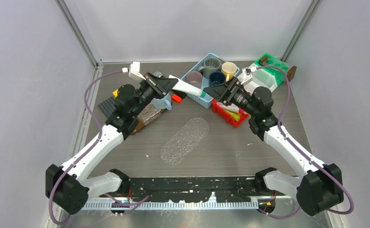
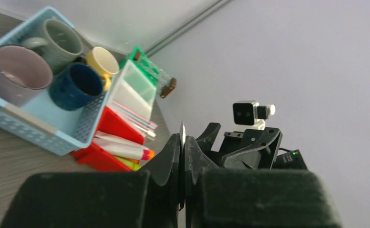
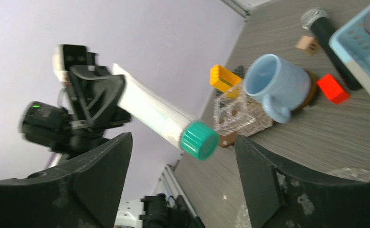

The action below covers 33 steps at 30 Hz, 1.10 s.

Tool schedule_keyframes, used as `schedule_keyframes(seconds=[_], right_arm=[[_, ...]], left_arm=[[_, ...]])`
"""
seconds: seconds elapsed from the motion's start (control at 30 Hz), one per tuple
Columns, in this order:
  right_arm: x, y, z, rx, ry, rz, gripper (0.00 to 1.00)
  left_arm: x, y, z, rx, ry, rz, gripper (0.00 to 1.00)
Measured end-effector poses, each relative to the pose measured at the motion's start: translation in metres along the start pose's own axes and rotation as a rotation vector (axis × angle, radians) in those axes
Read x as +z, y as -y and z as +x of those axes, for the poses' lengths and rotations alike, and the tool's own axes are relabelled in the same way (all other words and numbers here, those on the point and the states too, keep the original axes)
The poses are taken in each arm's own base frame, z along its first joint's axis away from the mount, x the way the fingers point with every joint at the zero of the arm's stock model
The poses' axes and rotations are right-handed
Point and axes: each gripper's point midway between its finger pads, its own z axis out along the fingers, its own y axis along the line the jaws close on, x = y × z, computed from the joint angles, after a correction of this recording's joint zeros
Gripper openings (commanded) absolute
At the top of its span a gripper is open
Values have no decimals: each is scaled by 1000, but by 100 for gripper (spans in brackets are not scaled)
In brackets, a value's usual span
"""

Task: Prepare toiletry sets of a toothbrush and toothpaste on the tray
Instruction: Pick up the toothpaste from the storage box, then place the toothpaste in the toothpaste holder.

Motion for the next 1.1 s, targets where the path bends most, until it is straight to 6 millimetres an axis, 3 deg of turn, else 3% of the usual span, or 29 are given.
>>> schedule_keyframes(seconds=[0.1,0.27,0.57,0.67,0.83,1.1], right_arm=[[-2,20,6,-28,-18,86,93],[-15,42,2,-109,7,228,92],[-60,35,-25,-344,167,332,96],[-73,49,-25,-408,147,422,95],[-92,71,-18,-470,80,551,95],[-113,74,-21,-537,88,616,94]], left_arm=[[-6,-7,-5,97,2,-63,0],[-17,-19,-19,285,-2,-189,0],[-44,-31,-59,629,-19,-408,0],[-54,-38,-72,724,-30,-486,0],[-68,-65,-86,814,-59,-615,0],[-73,-108,-99,860,-94,-748,0]])
